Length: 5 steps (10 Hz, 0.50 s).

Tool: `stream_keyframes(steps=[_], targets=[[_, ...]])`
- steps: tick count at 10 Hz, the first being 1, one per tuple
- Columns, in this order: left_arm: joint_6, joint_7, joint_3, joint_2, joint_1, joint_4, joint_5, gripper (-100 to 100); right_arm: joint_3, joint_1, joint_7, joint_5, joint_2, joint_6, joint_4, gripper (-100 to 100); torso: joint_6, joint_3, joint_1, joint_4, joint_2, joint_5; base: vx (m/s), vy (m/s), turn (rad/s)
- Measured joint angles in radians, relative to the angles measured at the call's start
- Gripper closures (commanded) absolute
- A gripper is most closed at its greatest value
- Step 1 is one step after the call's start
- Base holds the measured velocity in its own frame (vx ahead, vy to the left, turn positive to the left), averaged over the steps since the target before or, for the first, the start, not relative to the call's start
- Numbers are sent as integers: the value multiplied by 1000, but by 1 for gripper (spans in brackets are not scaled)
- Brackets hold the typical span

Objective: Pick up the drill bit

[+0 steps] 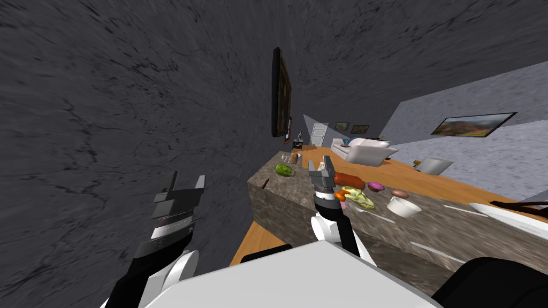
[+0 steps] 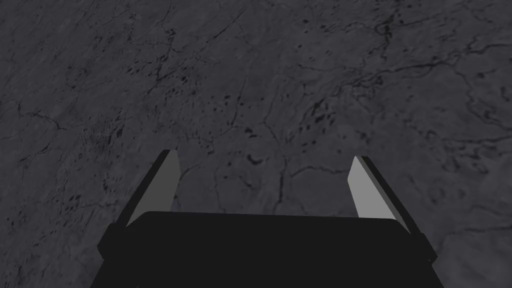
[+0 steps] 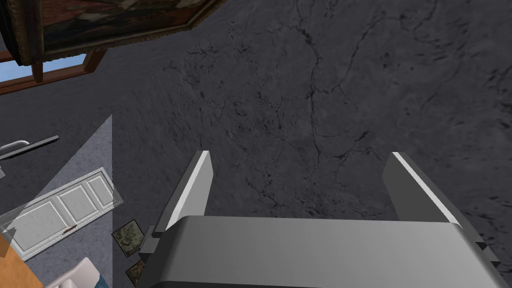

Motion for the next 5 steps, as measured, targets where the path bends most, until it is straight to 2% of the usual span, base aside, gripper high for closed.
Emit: stream_keyframes(steps=[3, 5], targets=[[51, 66, 23, 59, -54, 28, 5, -100, 0, 0, 0, 0, 0, 0, 0, 0, 0, 2, -2, 1, 3, 0, -49, -29, -37], [102, 127, 45, 88, -121, 70, 9, -100, 0, 0, 0, 0, 0, 0, 0, 0, 0, 2, -2, 1, 3, 0, -42, -31, -25]])
